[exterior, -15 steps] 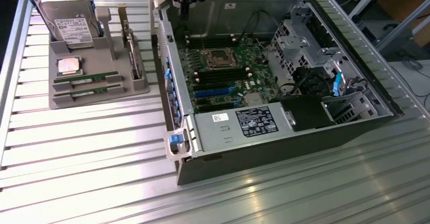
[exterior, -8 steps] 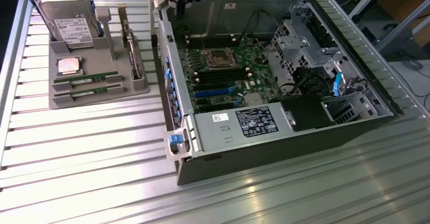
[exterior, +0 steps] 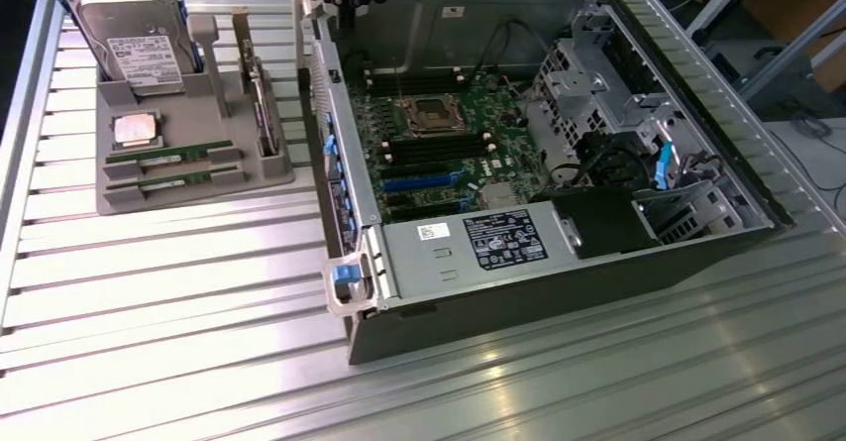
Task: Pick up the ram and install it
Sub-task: 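Reach for the ram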
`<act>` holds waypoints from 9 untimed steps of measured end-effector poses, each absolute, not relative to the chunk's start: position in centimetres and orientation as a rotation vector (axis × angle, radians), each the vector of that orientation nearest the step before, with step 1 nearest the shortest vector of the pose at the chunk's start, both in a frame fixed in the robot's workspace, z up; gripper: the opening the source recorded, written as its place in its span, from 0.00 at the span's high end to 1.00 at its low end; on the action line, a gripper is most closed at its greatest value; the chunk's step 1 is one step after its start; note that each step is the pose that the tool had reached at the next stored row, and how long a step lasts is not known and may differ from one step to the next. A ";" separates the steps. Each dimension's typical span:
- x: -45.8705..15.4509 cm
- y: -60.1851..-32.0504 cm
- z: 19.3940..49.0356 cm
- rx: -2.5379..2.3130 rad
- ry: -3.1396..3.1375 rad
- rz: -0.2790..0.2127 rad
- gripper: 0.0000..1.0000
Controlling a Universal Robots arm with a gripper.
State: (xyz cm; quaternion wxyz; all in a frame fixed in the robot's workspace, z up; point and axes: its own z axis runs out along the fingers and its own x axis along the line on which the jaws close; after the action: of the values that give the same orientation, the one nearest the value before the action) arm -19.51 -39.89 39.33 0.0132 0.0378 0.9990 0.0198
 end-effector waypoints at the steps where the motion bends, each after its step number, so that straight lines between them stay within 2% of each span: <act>1: -19.6 -39.9 39.3 0.118 3.112 0.062 0.90; 9: -20.4 -39.9 39.3 0.118 3.112 0.062 0.90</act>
State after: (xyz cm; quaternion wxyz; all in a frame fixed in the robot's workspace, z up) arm -20.36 -39.89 39.33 0.0131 0.0378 0.9990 0.0198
